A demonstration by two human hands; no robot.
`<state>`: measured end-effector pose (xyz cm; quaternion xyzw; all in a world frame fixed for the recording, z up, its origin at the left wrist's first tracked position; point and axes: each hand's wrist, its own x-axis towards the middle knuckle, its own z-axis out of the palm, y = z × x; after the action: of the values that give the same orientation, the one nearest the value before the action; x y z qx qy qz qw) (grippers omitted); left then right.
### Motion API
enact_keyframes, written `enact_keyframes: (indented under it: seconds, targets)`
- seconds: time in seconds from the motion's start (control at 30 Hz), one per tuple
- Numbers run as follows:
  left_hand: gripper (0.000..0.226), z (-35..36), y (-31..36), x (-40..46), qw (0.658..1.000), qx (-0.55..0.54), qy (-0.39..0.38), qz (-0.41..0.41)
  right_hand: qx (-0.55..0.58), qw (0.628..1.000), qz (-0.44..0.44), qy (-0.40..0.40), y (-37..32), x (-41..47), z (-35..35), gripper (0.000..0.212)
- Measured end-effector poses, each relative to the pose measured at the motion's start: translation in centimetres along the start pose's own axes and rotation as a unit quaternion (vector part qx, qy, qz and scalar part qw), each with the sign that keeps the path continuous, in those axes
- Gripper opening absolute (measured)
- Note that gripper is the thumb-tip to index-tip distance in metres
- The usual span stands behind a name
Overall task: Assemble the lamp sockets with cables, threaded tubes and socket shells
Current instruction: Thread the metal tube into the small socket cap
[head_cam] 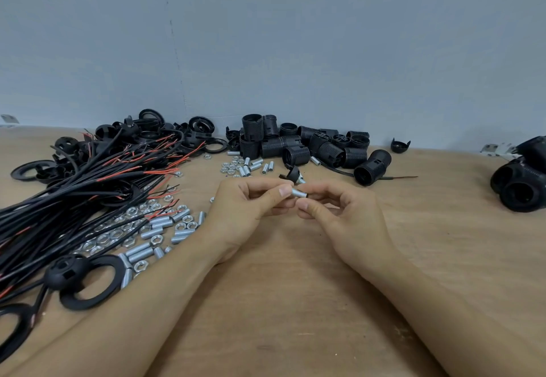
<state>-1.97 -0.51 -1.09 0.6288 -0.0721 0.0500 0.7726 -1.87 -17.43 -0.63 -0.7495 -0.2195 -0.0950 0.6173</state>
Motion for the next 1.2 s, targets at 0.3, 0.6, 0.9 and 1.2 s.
enact_keyframes:
  seconds: [0.3,0.6,0.9,1.2]
  targets:
    - [0.018,-0.15,0.03,-0.04,0.997,0.053,-0.049,0.010,0.016,0.996,0.083,-0.036,0.09,0.35,-0.69,0.020]
    - [0.021,-0.08,-0.01,0.06,1.000,0.001,0.004,-0.016,0.096,0.994,0.051,-0.017,-0.13,0.11,-0.22,0.023]
    - [0.017,-0.27,0.24,0.04,0.998,0.060,-0.001,0.014,-0.023,0.999,0.032,-0.003,0.17,-0.14,-0.36,0.010]
    - [0.048,-0.23,0.38,0.06,0.999,-0.047,-0.024,0.001,0.016,0.997,0.074,0.009,0.57,0.33,-0.51,0.016]
